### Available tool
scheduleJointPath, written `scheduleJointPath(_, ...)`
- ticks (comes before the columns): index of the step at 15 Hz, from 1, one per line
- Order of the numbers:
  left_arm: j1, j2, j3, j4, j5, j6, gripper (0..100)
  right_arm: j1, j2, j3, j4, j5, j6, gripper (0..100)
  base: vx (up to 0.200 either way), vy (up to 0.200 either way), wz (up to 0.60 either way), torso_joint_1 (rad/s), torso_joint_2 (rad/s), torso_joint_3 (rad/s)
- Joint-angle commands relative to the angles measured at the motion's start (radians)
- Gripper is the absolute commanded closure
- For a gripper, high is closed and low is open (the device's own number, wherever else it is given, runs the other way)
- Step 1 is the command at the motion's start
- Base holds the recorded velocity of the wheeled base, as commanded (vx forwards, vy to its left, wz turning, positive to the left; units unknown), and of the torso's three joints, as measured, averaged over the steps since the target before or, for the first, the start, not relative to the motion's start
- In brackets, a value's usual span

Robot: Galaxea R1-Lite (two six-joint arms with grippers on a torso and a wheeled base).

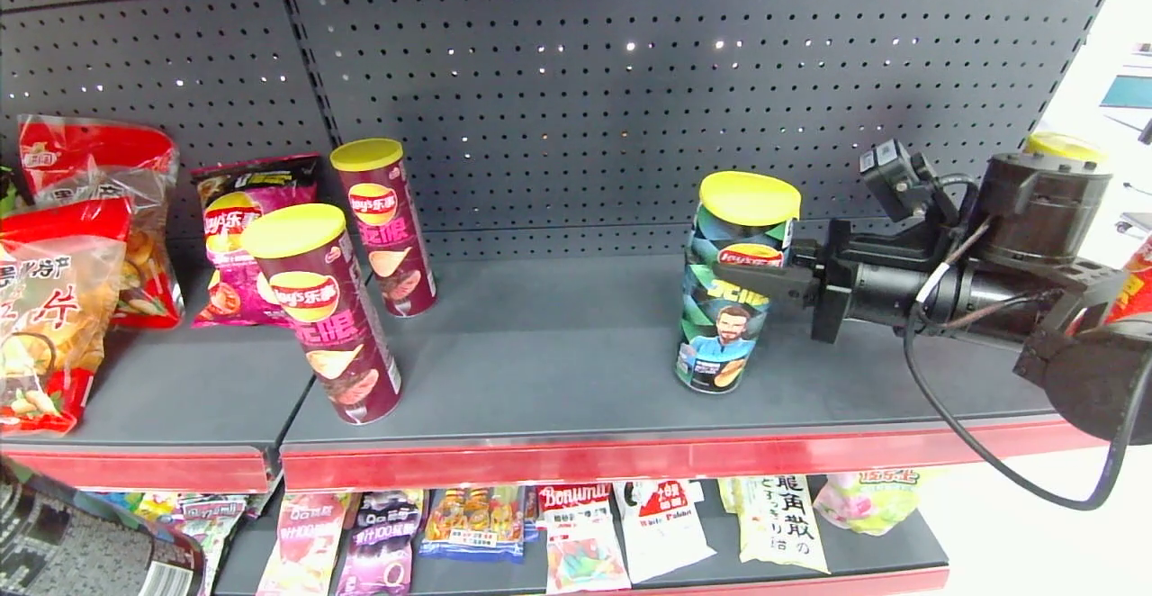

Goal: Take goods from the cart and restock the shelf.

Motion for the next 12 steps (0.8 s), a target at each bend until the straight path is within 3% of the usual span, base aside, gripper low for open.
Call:
scheduleJointPath(1, 0.000, 0.002, 0.000, 0.000, 0.000, 0.000, 100, 0.001, 0.008, 0.002, 0.000, 0.021, 0.000, 100, 0.000, 0.000, 0.00, 0.000, 0.00, 0.000)
scheduleJointPath(12, 0.000, 0.005, -0.001, 0.000, 0.000, 0.000, 100, 0.032, 0.018, 0.025, -0.023, -0.011, -0.010, 100, 0.000, 0.000, 0.00, 0.000, 0.00, 0.000)
